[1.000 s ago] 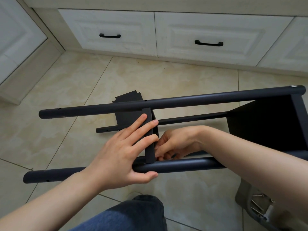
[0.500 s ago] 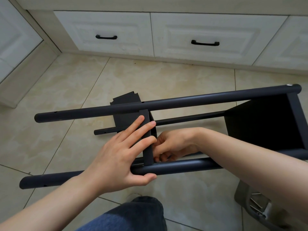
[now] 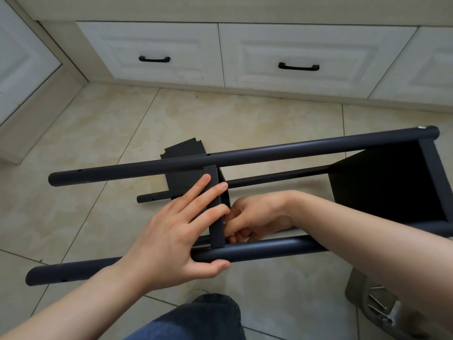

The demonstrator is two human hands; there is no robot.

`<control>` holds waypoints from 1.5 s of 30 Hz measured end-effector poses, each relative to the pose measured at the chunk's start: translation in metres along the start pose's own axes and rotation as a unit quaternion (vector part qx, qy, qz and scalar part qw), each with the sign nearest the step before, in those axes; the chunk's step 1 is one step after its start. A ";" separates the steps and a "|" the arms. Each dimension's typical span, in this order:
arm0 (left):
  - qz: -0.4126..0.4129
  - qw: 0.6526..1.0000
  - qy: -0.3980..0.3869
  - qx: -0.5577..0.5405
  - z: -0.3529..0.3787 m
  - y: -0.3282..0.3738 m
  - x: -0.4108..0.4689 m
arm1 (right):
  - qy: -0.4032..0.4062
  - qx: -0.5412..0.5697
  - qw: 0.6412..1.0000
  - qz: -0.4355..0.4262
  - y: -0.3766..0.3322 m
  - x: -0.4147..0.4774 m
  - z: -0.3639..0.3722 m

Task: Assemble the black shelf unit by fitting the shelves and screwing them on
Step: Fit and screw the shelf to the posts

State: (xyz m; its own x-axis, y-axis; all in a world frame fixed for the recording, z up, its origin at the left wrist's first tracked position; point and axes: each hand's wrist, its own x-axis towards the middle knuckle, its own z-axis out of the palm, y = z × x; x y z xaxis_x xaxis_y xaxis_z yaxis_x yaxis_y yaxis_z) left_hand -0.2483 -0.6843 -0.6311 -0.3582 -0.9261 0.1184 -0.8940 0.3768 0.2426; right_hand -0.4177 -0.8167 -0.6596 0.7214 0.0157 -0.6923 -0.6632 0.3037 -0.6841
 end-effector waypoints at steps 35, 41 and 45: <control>-0.236 0.944 -0.216 -0.076 -0.103 -0.013 -0.039 | 0.355 -0.514 0.770 -0.127 0.018 -0.073 0.076; -0.538 0.661 -0.207 -0.480 -0.085 -0.009 -0.067 | 0.379 -0.504 0.765 -0.128 0.019 -0.069 0.076; -0.592 0.452 -0.010 -0.667 -0.052 0.001 -0.075 | 0.383 -0.494 0.769 -0.131 0.018 -0.068 0.076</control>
State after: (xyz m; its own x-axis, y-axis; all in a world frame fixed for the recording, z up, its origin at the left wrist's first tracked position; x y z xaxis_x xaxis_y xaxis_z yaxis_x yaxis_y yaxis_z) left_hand -0.2087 -0.6136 -0.5898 0.1446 -0.4882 -0.8607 0.4902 -0.7202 0.4909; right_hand -0.4632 -0.7403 -0.6075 0.7780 -0.6037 -0.1740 -0.6159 -0.6781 -0.4010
